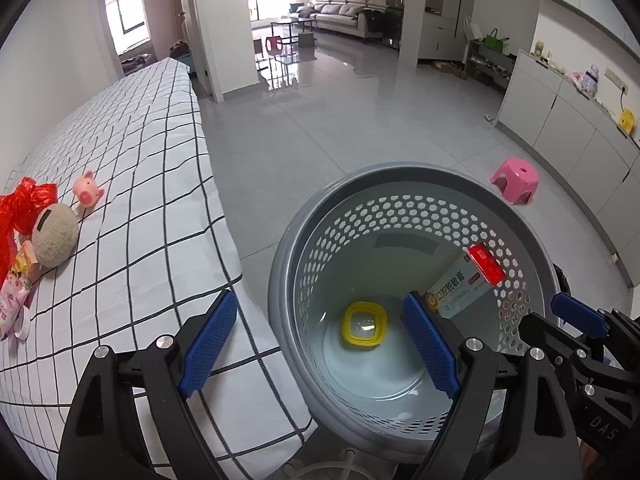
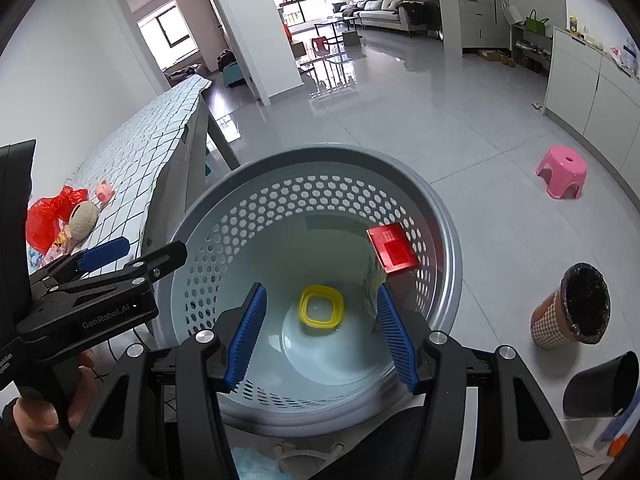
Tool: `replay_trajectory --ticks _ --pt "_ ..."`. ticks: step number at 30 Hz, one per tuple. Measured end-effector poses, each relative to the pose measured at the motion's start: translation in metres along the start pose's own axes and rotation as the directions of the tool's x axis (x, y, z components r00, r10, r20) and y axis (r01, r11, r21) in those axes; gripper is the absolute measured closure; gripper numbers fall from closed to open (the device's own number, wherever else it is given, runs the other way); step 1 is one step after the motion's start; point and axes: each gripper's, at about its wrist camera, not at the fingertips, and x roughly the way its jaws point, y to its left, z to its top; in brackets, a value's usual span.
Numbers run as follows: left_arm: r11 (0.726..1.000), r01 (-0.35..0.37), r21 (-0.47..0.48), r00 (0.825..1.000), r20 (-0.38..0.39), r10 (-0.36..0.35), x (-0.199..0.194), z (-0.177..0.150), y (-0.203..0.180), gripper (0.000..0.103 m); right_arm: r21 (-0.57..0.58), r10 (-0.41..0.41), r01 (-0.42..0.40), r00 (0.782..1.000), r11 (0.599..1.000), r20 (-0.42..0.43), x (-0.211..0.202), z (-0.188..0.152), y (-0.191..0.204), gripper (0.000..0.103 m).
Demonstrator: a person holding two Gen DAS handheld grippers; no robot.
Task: Collect trash
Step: 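Carry the red box and yellow ring to the grey basket and release both, then move both tools back over the table toward the remaining trash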
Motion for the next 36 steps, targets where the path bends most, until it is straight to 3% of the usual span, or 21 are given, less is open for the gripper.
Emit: replay_trajectory --ticks 14,21,36 --pt "0.997 -0.042 -0.060 0.996 0.072 0.047 -0.030 -0.004 0.024 0.014 -0.041 0.004 -0.003 1.000 0.999 0.031 -0.012 -0.001 0.021 0.046" --pt "0.993 -0.058 -0.102 0.993 0.099 0.068 -0.046 -0.010 0.045 0.010 -0.076 0.020 -0.016 0.999 0.997 0.045 -0.014 -0.003 0.042 0.040" --pt "0.955 -0.186 -0.231 0.967 0.131 0.220 -0.091 -0.041 0.136 0.008 -0.164 0.134 -0.130 0.991 0.978 0.012 0.007 -0.008 0.115 0.027"
